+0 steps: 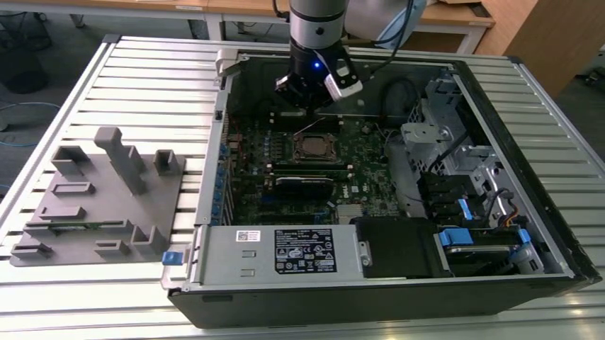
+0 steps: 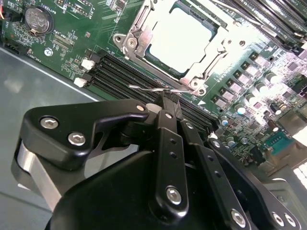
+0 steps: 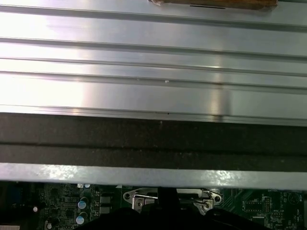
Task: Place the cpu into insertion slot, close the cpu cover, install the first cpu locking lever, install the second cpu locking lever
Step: 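Install the first cpu locking lever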
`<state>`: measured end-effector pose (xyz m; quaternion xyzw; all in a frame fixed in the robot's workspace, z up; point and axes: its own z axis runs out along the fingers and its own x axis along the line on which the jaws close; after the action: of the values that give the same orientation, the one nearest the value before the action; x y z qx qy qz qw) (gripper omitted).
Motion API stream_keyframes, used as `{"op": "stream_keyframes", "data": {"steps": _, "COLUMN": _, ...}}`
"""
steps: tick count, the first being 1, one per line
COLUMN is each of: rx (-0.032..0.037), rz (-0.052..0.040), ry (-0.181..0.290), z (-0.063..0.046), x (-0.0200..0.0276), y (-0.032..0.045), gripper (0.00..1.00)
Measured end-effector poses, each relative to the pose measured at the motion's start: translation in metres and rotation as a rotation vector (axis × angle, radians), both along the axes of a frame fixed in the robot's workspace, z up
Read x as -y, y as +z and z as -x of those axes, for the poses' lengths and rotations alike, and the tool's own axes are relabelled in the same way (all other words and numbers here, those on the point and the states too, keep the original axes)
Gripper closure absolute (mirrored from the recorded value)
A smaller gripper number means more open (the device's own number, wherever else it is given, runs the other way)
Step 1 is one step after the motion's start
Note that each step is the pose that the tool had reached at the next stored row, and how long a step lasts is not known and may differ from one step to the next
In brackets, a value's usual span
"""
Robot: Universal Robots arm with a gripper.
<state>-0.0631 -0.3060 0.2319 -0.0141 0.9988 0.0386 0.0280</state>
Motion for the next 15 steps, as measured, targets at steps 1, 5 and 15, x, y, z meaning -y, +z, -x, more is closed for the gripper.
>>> {"op": "stream_keyframes", "data": {"steps": 1, "rx": 0.0001, "rz": -0.0001, "ry": 0.000, "z": -0.0001, "x": 0.0000, "y": -0.0002, "gripper": 0.89}}
{"op": "stream_keyframes", "data": {"steps": 5, "rx": 0.0002, "rz": -0.0005, "ry": 0.000, "z": -0.0014, "x": -0.0005, "y": -0.0008, "gripper": 0.89}}
{"op": "stream_keyframes", "data": {"steps": 15, "rx": 0.0002, "rz": -0.0004, "ry": 0.000, "z": -0.0038, "x": -0.0008, "y": -0.0038, "gripper": 0.89}}
